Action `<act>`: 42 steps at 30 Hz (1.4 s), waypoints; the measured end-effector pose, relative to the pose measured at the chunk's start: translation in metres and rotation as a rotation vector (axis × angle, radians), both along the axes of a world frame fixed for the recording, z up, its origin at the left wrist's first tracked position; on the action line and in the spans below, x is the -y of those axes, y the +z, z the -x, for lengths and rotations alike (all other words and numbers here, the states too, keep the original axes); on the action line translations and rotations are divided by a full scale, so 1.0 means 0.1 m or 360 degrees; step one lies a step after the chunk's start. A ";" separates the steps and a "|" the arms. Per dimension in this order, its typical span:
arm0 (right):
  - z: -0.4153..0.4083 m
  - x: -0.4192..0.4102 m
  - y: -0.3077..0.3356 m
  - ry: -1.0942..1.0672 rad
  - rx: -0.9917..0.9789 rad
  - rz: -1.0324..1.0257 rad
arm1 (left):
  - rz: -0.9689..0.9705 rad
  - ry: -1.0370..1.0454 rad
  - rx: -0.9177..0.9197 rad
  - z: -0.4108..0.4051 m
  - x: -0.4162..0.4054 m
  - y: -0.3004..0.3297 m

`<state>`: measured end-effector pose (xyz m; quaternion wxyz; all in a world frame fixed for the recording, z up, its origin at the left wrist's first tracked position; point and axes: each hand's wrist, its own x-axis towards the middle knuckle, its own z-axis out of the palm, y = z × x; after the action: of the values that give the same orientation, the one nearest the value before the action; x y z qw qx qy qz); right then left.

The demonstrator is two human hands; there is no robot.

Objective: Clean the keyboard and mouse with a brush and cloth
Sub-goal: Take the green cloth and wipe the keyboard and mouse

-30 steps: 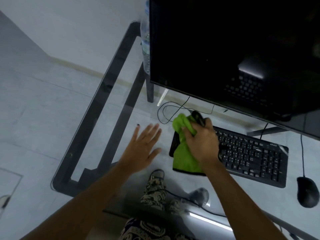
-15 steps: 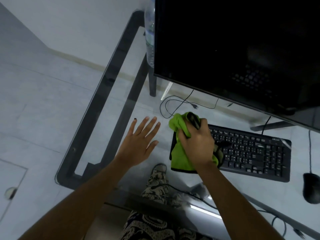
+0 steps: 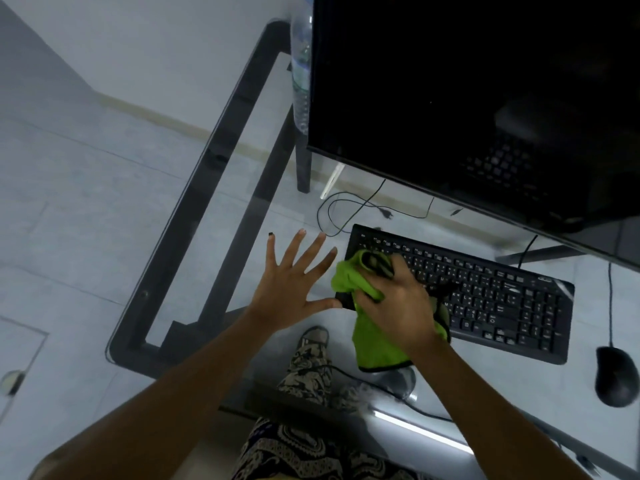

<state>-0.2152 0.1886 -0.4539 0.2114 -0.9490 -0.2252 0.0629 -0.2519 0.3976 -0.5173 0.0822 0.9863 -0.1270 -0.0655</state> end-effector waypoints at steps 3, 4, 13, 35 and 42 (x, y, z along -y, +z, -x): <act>-0.18 -0.02 0.07 0.0016 0.0017 0.0042 | 0.0008 0.0040 0.0006 0.00 -0.01 0.01; -0.27 -0.08 0.07 -0.0054 0.0059 0.0021 | 0.0013 0.0043 0.0010 0.00 -0.01 0.01; -0.55 -0.29 0.06 -0.0148 0.0066 0.0079 | 0.0030 0.0053 0.0060 -0.01 0.00 -0.01; 0.31 0.35 -0.13 0.0221 0.0283 0.0075 | 0.0377 -0.0516 0.0032 -0.85 0.21 0.04; 0.21 -0.02 -0.11 0.0342 0.0375 0.0065 | 0.0419 -0.0527 -0.0006 -0.84 0.20 0.07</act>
<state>-0.2359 0.1903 -0.4652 0.1562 -0.9244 -0.3474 -0.0220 -0.1674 0.3778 -0.5107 0.1987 0.9326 -0.2947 -0.0629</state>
